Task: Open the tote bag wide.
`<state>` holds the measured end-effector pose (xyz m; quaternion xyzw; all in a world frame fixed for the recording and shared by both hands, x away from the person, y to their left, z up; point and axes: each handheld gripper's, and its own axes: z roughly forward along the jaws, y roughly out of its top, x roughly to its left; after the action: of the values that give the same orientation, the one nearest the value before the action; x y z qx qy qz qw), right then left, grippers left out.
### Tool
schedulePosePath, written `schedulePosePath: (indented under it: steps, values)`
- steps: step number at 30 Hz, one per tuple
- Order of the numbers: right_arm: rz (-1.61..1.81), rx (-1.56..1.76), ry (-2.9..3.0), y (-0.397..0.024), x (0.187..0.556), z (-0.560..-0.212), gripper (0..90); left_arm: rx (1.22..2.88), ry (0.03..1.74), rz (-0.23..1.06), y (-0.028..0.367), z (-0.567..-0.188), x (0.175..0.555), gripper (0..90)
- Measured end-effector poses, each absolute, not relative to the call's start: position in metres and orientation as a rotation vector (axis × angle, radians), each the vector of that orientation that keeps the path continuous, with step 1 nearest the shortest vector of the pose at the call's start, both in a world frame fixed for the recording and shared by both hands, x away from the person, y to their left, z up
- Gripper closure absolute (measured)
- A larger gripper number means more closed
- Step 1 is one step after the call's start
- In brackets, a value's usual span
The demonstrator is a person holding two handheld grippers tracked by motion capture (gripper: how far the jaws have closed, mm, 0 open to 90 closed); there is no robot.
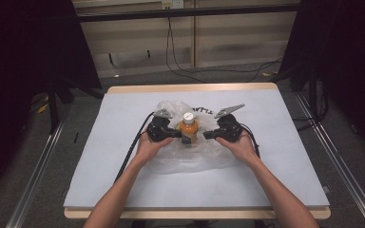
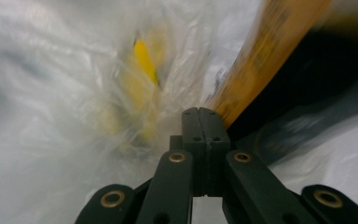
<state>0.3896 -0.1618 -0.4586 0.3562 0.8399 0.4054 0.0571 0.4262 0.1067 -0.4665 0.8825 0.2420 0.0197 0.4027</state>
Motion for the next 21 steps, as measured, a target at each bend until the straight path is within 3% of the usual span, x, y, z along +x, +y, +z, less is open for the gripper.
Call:
schedulePosePath:
  steps: [3,7,21]
  values:
    - [1.204,1.117,2.558,-0.164,0.396,-0.468,90.0,2.222,0.614,0.048,0.107,-0.473,0.425,90.0]
    - [1.138,1.144,2.574,-0.167,0.399,-0.476,90.0,2.332,0.595,0.077,0.105,-0.478,0.422,90.0]
    - [1.003,1.099,2.624,-0.171,0.398,-0.476,90.0,2.427,0.592,0.076,0.121,-0.471,0.420,90.0]
